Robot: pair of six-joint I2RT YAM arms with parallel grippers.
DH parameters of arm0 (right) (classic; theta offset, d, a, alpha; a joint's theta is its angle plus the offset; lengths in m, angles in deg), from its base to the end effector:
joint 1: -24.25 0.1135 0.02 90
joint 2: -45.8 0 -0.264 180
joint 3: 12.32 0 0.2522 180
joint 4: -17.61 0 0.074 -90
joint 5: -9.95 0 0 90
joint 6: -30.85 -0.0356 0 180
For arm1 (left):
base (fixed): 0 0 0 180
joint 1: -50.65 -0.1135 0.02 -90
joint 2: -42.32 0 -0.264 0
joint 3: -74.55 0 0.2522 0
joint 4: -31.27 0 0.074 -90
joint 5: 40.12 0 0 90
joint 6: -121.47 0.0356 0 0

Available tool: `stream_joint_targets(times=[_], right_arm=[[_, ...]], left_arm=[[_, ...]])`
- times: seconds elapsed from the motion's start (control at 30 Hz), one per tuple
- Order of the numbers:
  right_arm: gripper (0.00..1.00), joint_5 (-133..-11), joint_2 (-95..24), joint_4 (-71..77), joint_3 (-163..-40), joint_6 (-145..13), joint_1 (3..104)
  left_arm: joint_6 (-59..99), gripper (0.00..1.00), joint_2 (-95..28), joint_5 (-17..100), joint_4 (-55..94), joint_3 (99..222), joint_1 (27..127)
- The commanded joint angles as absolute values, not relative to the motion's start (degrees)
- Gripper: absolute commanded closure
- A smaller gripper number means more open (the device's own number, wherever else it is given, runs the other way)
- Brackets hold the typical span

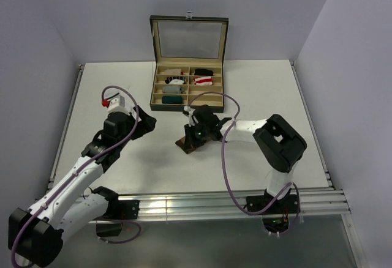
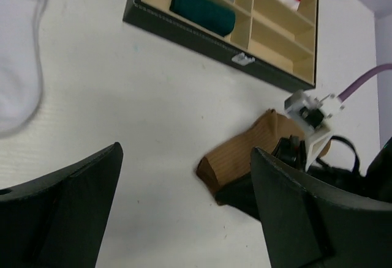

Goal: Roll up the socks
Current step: Roll the sock at the center of the board.

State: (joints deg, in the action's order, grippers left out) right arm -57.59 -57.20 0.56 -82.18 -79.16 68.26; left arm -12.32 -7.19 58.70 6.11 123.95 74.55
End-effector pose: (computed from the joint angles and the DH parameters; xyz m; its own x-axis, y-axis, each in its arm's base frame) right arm 0.2488 0.2592 0.1507 -0.7990 -0.3322 -0.5012 -0.5796 0.6475 0.4948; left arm 0.1846 -0.0758 0.2672 -0.4711 -0.5392 -0.6981 -0.0726 0.8124 -0.5785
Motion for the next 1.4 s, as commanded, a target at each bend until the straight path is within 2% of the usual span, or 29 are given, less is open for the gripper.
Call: stream_joint_targets(times=[0.0, 0.2, 0.47, 0.83, 1.0, 1.37], right_arm=[[1.00, -45.7, -55.4, 10.8, -78.7, -84.9, 65.6], [1.00, -36.4, -56.2, 24.5, -71.8, -93.8, 60.6], [1.00, -34.0, -58.3, 34.3, -65.4, -104.0, 56.1], [1.00, -37.3, -59.8, 29.0, -63.3, -106.5, 54.2], [1.00, -38.4, -60.2, 26.2, -63.6, -105.9, 54.1], [1.00, -39.5, -61.0, 23.0, -66.2, -104.4, 54.2]], left_arm=[[-15.7, 0.11, -8.6, 58.5, 6.7, 123.5, 77.1], [-16.1, 0.16, -12.0, 55.9, 7.0, 121.9, 78.8], [-14.1, 0.24, -18.8, 51.3, 6.8, 123.2, 81.3], [-10.9, 0.32, -28.9, 45.8, 7.0, 126.1, 84.8], [-9.3, 0.37, -32.8, 45.5, 8.0, 127.8, 86.8], [-8.5, 0.41, -38.4, 46.1, 11.7, 129.5, 89.1]])
